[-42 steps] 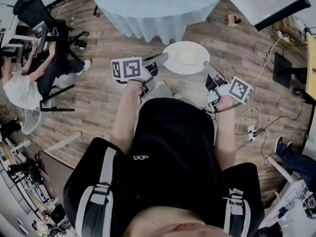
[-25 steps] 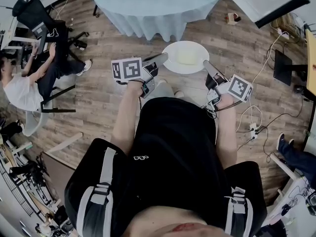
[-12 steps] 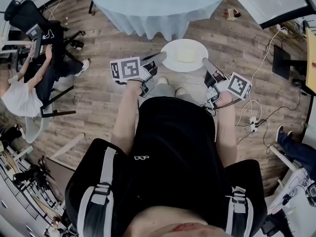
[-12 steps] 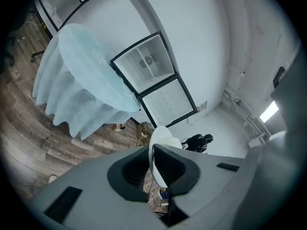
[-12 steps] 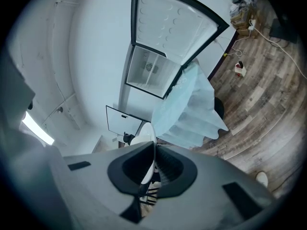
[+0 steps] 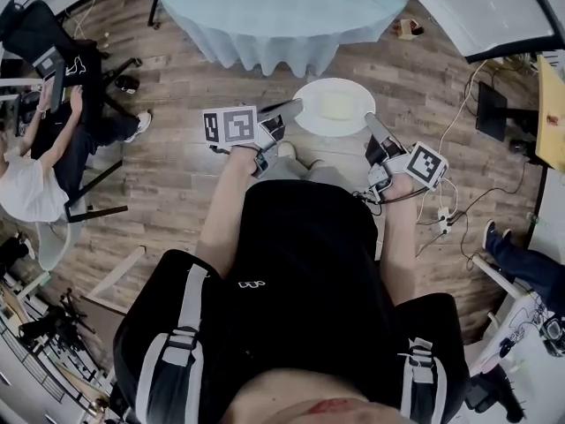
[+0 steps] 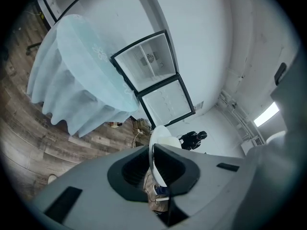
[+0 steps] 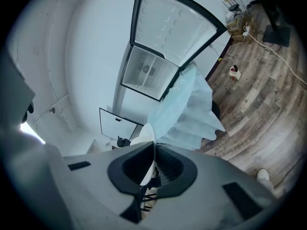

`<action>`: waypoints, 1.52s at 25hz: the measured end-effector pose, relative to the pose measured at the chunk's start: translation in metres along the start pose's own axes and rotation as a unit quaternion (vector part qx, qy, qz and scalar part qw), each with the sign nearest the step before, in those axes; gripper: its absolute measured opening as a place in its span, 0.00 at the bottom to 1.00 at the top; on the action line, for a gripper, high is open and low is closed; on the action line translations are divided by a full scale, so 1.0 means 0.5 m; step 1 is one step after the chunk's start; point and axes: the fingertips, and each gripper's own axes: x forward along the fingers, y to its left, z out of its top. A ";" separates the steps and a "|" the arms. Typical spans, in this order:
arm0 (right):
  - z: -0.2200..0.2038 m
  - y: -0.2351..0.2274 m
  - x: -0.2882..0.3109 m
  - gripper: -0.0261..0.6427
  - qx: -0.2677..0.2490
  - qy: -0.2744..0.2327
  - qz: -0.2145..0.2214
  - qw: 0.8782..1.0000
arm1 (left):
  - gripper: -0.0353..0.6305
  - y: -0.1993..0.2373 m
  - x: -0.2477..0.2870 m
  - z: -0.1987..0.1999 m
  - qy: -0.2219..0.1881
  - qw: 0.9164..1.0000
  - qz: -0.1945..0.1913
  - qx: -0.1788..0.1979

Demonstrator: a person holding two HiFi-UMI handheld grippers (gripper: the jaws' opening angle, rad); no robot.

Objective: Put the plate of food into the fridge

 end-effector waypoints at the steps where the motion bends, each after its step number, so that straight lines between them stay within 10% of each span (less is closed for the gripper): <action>1: -0.001 0.002 -0.002 0.06 0.002 0.001 0.005 1.000 | 0.10 -0.003 0.000 -0.001 -0.003 1.000 0.002 0.001; 20: 0.026 0.088 0.081 0.06 -0.068 0.038 0.040 0.996 | 0.10 -0.013 -0.067 0.086 -0.097 0.995 -0.002 0.018; 38: 0.203 0.019 0.182 0.06 -0.029 0.032 0.042 0.998 | 0.10 0.028 0.078 0.246 -0.071 0.997 0.031 0.017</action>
